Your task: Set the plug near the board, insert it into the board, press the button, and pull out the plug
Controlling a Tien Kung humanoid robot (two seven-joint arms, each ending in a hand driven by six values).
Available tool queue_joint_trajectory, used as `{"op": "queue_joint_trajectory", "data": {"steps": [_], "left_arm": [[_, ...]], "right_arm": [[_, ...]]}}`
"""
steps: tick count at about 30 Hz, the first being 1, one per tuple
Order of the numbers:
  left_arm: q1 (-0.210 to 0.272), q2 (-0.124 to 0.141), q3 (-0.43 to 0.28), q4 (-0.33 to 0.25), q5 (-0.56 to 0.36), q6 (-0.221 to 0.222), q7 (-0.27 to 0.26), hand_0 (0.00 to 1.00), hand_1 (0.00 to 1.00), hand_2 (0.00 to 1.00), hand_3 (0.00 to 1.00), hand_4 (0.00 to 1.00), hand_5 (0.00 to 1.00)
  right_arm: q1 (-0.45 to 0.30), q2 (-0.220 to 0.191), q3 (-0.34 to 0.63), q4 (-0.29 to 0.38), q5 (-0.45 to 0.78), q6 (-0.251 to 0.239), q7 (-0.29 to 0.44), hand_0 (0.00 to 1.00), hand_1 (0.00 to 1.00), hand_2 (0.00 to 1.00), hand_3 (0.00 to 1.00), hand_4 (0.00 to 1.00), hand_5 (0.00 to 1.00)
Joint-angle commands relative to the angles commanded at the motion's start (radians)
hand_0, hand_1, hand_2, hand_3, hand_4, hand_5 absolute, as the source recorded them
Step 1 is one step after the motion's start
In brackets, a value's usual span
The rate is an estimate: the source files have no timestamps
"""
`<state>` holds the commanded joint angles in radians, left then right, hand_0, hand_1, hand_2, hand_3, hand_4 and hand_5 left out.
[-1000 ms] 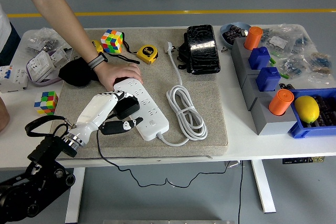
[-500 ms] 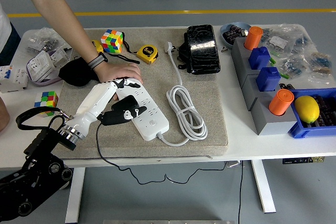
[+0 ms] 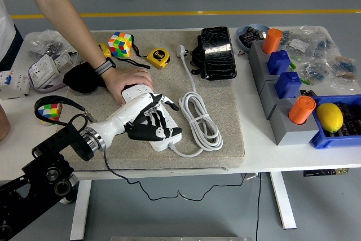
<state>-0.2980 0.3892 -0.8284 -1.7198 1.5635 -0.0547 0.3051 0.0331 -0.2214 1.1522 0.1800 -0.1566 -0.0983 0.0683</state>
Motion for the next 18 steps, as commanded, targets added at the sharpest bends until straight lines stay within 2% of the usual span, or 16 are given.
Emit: {"op": "queue_joint_trajectory", "data": {"steps": [1, 2, 7, 8, 18], "left_arm": [[-0.004, -0.002, 0.003, -0.001, 0.002, -0.027, 0.024, 0.136, 0.142, 0.226, 0.789, 0.656, 0.084], [-0.009, -0.004, 0.008, -0.001, 0.003, -0.053, 0.047, 0.079, 0.094, 0.158, 0.924, 0.595, 0.002], [-0.025, -0.017, 0.031, 0.003, 0.019, -0.124, 0.119, 0.079, 0.094, 0.158, 0.924, 0.595, 0.002], [-0.027, -0.019, 0.035, 0.005, 0.020, -0.131, 0.127, 0.071, 0.096, 0.157, 0.932, 0.632, 0.002], [-0.040, -0.037, 0.071, 0.072, 0.069, -0.140, 0.148, 0.066, 0.099, 0.159, 0.932, 0.649, 0.002]], "right_arm": [[0.000, 0.000, 0.000, 0.000, 0.000, 0.000, 0.000, 0.495, 0.583, 0.543, 0.510, 0.844, 0.360], [0.000, 0.000, 0.001, 0.000, 0.000, 0.001, 0.000, 0.495, 0.583, 0.542, 0.510, 0.843, 0.359], [0.001, 0.000, 0.002, 0.000, -0.001, 0.002, 0.001, 0.495, 0.583, 0.542, 0.510, 0.843, 0.359], [0.001, 0.000, 0.002, 0.000, -0.001, 0.002, 0.001, 0.495, 0.585, 0.542, 0.510, 0.844, 0.360], [0.000, -0.001, 0.000, 0.000, -0.001, 0.002, 0.001, 0.495, 0.585, 0.542, 0.511, 0.844, 0.360]]}}
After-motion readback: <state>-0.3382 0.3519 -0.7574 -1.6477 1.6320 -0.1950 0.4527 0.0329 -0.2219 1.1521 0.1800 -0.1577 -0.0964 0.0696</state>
